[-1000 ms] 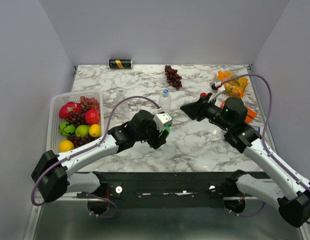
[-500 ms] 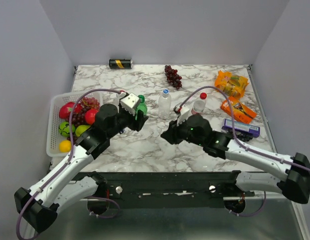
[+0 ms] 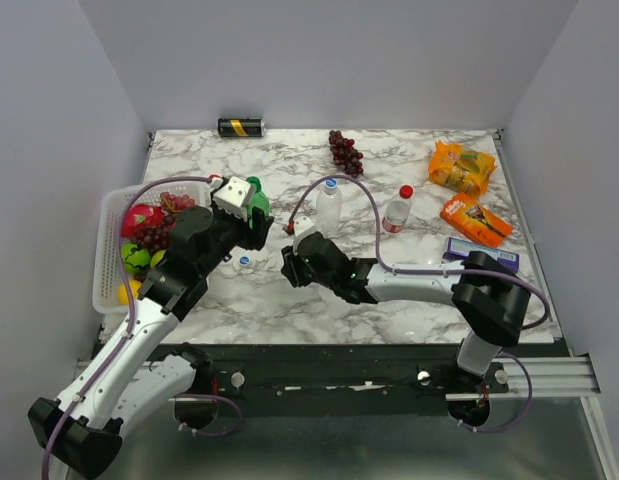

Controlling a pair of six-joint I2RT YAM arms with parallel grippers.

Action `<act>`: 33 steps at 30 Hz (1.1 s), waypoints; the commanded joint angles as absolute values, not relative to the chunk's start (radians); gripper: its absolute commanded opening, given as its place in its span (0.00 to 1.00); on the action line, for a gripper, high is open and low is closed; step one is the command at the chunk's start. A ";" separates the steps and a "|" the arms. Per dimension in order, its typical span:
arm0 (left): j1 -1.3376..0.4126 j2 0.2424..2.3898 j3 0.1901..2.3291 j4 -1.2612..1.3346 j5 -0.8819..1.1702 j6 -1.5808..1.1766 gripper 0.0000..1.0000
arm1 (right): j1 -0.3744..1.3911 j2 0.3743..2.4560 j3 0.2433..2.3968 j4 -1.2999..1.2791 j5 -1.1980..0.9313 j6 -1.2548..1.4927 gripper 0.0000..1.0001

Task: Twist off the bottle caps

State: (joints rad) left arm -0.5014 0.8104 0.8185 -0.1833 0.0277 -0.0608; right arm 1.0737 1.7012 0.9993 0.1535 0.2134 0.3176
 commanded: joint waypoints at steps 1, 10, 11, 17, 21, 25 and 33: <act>-0.459 0.790 0.824 -0.158 -0.003 -0.083 0.31 | 1.078 1.811 1.054 0.295 0.344 0.273 0.36; -0.411 0.795 0.827 -0.167 -0.005 -0.095 0.31 | 1.077 1.986 1.158 0.298 0.400 0.261 0.39; -0.410 0.792 0.825 -0.166 -0.005 -0.094 0.31 | 1.078 1.994 1.166 0.293 0.411 0.259 0.40; -0.408 0.799 0.825 -0.166 -0.002 -0.091 0.31 | 1.078 2.062 1.203 0.270 0.437 0.245 0.43; -0.408 0.804 0.828 -0.166 0.023 -0.092 0.31 | 1.077 2.079 1.206 0.253 0.445 0.250 0.52; -0.408 0.816 0.830 -0.167 0.034 -0.091 0.31 | 1.078 2.083 1.210 0.242 0.422 0.256 0.66; -0.408 0.827 0.828 -0.166 0.045 -0.086 0.31 | 1.078 2.025 1.194 0.244 0.362 0.245 0.82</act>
